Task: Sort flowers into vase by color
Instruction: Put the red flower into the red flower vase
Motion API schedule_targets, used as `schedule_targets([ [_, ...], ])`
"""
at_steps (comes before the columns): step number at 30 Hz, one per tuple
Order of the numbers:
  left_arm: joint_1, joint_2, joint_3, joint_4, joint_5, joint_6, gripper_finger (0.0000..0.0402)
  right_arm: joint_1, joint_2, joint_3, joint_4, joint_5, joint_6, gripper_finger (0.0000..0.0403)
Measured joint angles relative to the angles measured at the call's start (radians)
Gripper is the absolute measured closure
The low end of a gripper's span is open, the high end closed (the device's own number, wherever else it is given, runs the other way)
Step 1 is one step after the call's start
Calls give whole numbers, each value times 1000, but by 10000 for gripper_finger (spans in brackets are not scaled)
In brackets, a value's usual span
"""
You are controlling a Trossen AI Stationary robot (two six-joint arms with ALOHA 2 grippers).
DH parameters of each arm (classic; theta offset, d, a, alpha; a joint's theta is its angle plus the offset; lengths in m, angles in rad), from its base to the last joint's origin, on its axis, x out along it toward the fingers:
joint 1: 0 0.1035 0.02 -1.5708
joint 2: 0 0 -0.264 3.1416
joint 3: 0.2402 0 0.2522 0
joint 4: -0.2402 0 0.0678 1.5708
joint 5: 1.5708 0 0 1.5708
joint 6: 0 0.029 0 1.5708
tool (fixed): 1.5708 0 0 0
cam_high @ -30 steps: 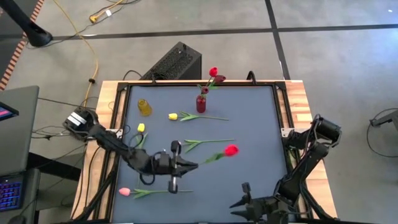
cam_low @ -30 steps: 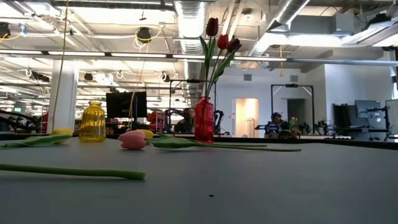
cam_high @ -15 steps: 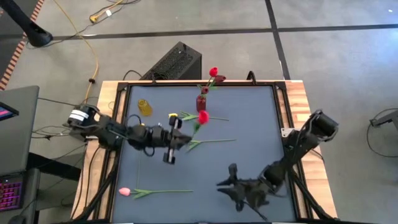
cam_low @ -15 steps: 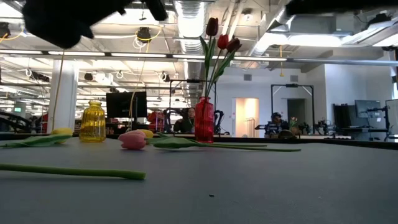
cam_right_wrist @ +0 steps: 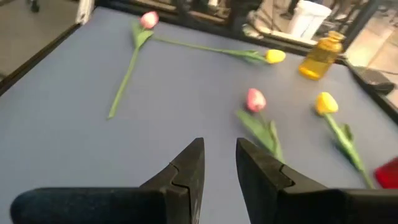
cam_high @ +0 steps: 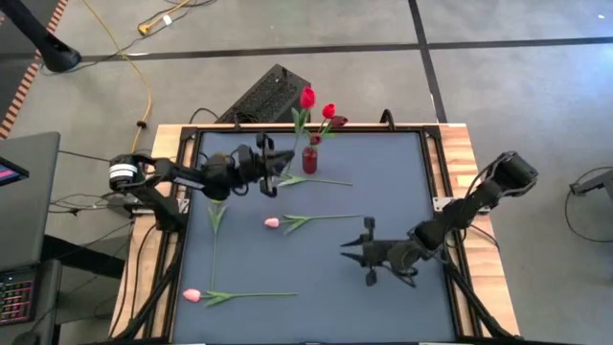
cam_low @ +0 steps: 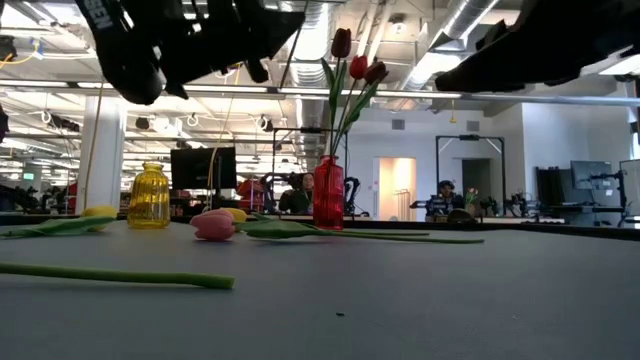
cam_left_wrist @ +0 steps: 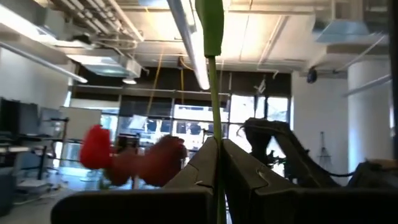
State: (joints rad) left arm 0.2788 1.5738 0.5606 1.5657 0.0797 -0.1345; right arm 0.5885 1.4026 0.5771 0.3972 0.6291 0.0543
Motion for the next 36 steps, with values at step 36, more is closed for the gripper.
schedule_targets([
  [36,211,90,445,-177,628,-67,401,-573,-593,32,74,-443,-479,280],
])
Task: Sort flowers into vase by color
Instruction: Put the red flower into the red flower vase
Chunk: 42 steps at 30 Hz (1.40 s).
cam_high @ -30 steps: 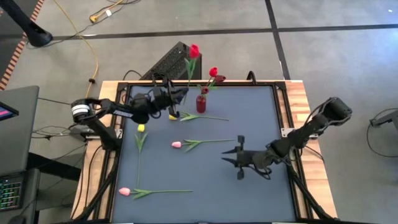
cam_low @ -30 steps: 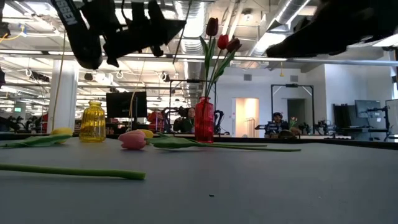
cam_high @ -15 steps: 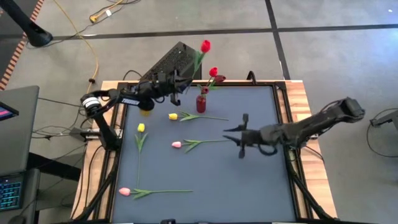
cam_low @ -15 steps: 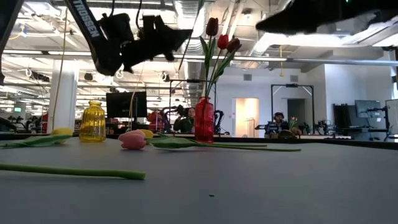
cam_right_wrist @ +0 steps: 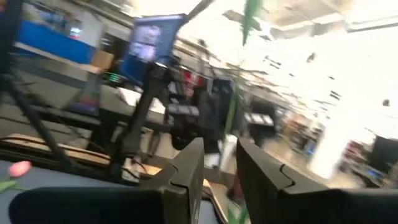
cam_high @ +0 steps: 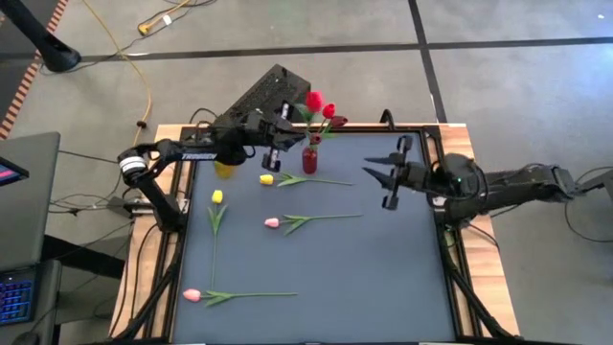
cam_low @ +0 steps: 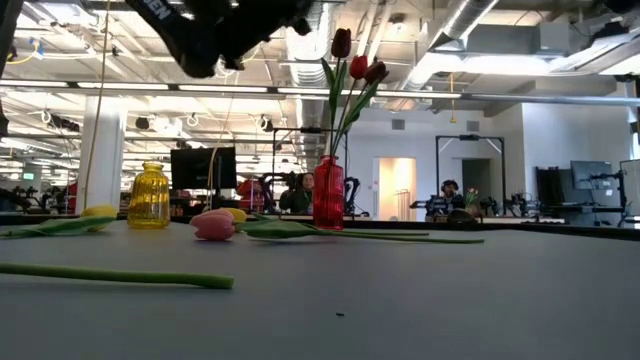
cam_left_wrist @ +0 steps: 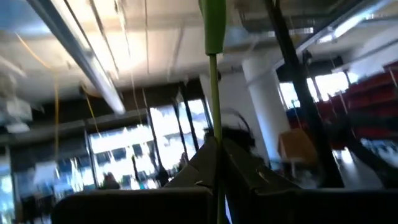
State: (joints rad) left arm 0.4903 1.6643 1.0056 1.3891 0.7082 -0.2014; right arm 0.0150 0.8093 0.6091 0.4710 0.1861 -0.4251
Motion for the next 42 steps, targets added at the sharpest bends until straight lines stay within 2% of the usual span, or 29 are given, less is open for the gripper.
schedule_targets([
  [2,-26,1,29,-100,0,38,401,-36,21,39,-23,-83,6,272],
  [5,-65,1,72,-256,-24,125,401,-74,54,101,-70,-154,8,248],
  [14,-138,1,140,-488,-134,278,401,-117,188,213,-93,-164,1,145],
  [21,-140,1,144,-522,-148,307,401,-117,244,263,-87,-219,-11,133],
  [26,-139,1,144,-535,-148,313,401,-118,259,280,-88,-218,-18,133],
  [30,-139,1,144,-547,-148,321,401,-124,257,282,-68,-216,-14,148],
  [33,-139,1,144,-548,-148,321,401,-132,256,282,-63,-214,-13,176],
  [42,-139,1,144,-547,-148,321,401,-156,258,282,-65,-187,6,315],
])
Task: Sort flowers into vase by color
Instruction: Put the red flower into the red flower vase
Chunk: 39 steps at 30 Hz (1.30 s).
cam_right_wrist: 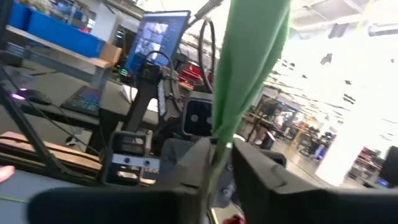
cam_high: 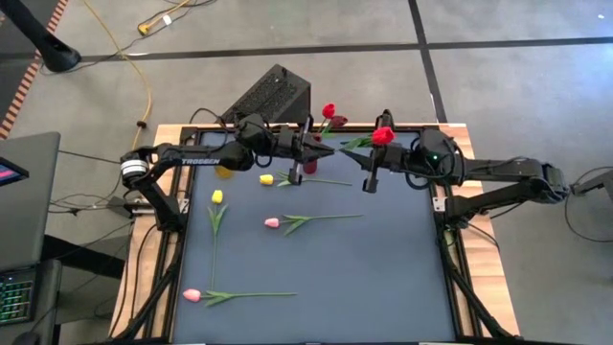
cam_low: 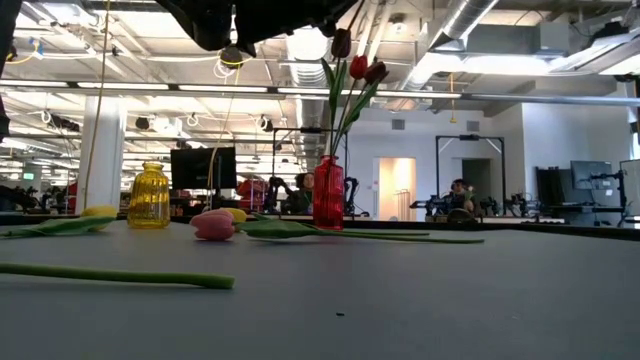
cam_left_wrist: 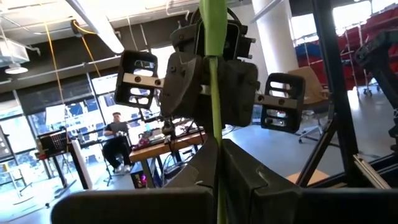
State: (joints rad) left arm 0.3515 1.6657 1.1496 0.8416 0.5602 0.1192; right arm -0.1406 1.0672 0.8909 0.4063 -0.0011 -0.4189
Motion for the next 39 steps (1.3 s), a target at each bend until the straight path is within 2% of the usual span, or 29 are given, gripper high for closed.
schedule_targets([
  [3,0,0,0,1,-3,-6,401,0,0,0,-5,1,3,368],
  [5,0,0,0,2,0,-8,401,1,0,0,-5,1,3,383],
  [12,1,0,0,-48,6,32,387,0,-2,0,-44,2,38,377],
  [21,8,0,-1,-220,47,3,267,-13,-7,0,-224,7,150,377],
  [26,-12,0,-1,-302,-5,21,222,-19,2,0,-286,1,183,378],
  [29,-26,0,-1,-320,-48,53,216,-19,8,0,-282,-21,191,378],
  [39,-35,0,-1,-306,-85,105,220,-19,72,0,-234,-27,178,376],
])
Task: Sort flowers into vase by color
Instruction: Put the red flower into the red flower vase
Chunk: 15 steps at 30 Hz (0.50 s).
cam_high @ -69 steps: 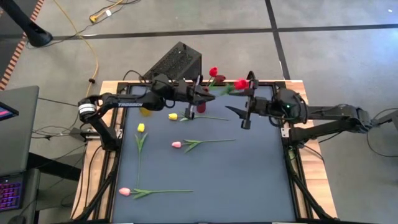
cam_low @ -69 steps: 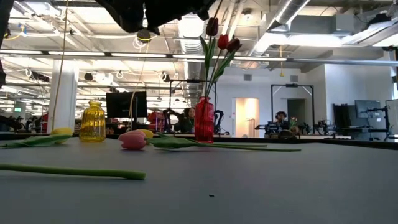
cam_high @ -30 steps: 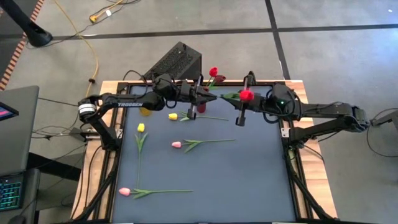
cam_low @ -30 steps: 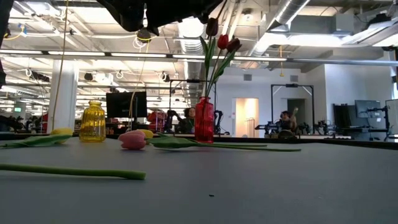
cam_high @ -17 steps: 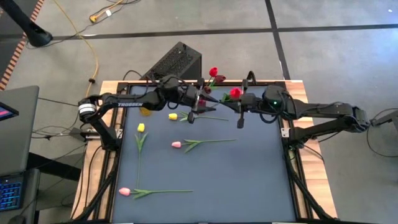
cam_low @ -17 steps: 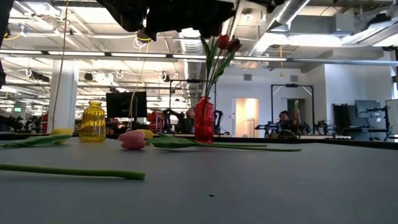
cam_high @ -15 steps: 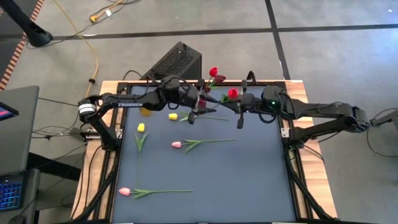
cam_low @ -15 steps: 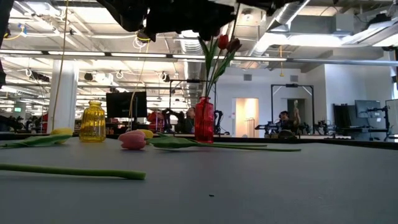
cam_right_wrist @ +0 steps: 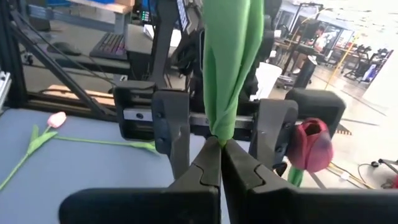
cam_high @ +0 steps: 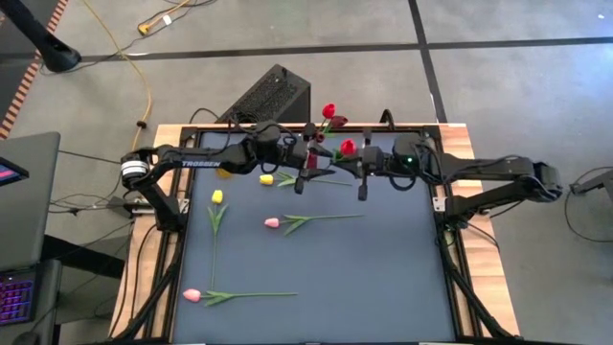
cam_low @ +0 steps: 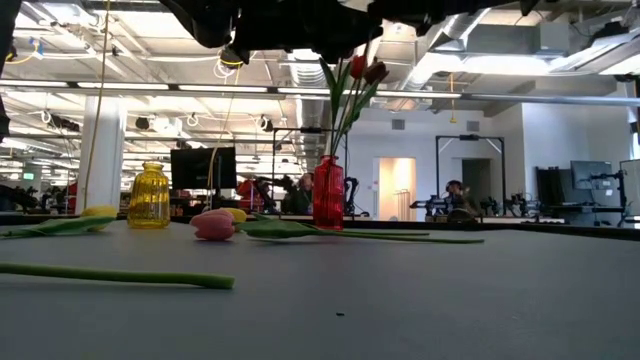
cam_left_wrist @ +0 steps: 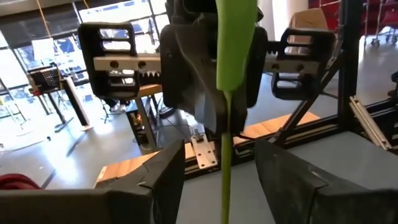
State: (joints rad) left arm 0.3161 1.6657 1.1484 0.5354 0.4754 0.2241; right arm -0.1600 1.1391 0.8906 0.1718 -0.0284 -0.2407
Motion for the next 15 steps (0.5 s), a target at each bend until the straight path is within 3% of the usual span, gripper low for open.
schedule_targets([
  [7,0,0,0,-3,-5,1,253,-12,-14,0,-7,3,-22,375],
  [15,1,0,0,-2,-9,9,338,-32,-24,0,-15,1,-22,372],
])
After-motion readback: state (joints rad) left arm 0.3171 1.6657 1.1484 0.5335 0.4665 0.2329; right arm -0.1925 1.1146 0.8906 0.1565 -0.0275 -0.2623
